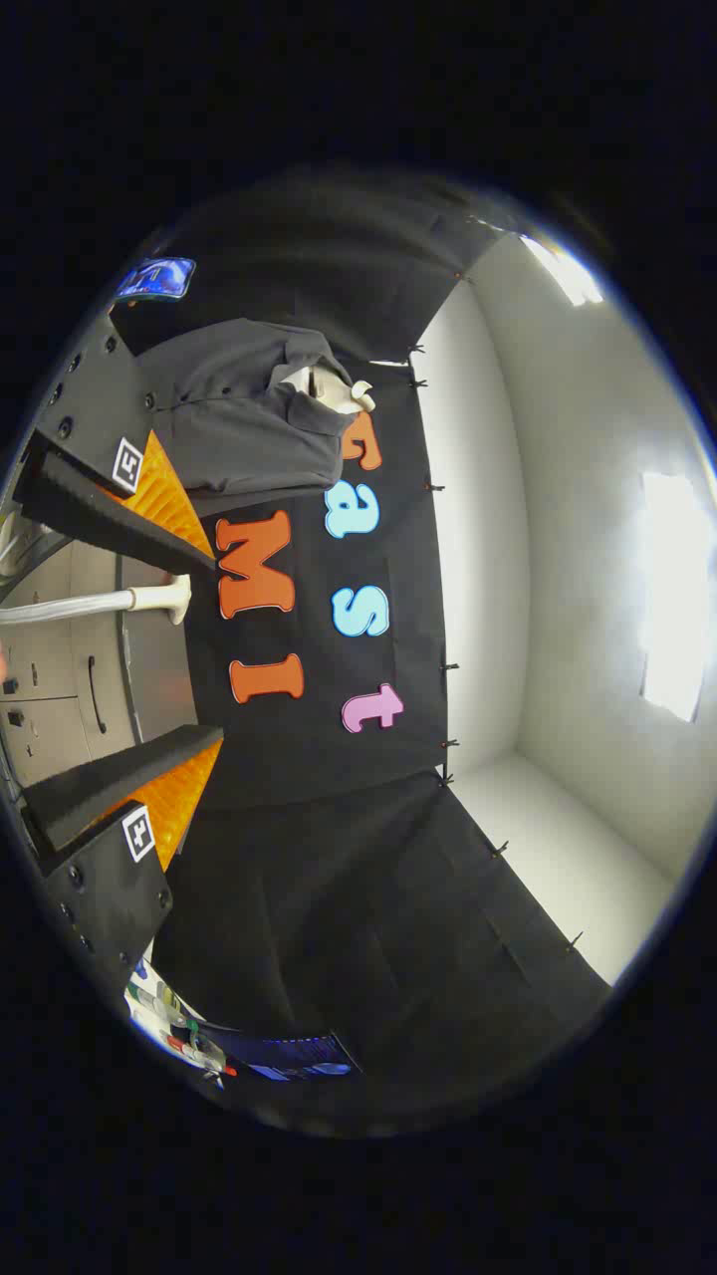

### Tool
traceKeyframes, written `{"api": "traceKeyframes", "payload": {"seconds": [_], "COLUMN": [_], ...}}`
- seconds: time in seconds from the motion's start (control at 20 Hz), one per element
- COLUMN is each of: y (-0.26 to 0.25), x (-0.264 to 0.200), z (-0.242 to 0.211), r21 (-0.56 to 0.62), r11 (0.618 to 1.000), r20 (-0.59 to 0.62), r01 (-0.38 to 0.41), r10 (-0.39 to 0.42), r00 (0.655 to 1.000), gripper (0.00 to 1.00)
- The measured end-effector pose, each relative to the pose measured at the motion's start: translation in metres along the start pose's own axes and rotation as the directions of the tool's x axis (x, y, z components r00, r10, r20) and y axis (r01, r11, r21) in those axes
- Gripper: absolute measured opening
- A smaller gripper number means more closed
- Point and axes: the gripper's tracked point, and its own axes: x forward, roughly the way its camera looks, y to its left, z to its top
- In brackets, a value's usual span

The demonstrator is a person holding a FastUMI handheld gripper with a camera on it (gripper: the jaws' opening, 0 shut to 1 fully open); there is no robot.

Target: Iron the clothes twice with a garment steamer, once on the left side and once on the right side.

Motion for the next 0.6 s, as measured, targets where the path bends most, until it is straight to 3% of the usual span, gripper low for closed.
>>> {"api": "traceKeyframes", "payload": {"seconds": [0.2, 0.4, 0.6], "y": [0.018, 0.016, 0.017], "x": [0.005, 0.001, -0.008], "z": [-0.011, -0.013, -0.011], "r21": [0.029, 0.049, 0.071], "r11": [0.996, 0.996, 0.997], "r20": [-0.017, -0.01, 0.039], "r01": [-0.083, -0.071, -0.007], "r10": [0.084, 0.071, 0.004], "r00": [0.996, 0.997, 0.999], "gripper": [0.98, 0.98, 0.98]}}
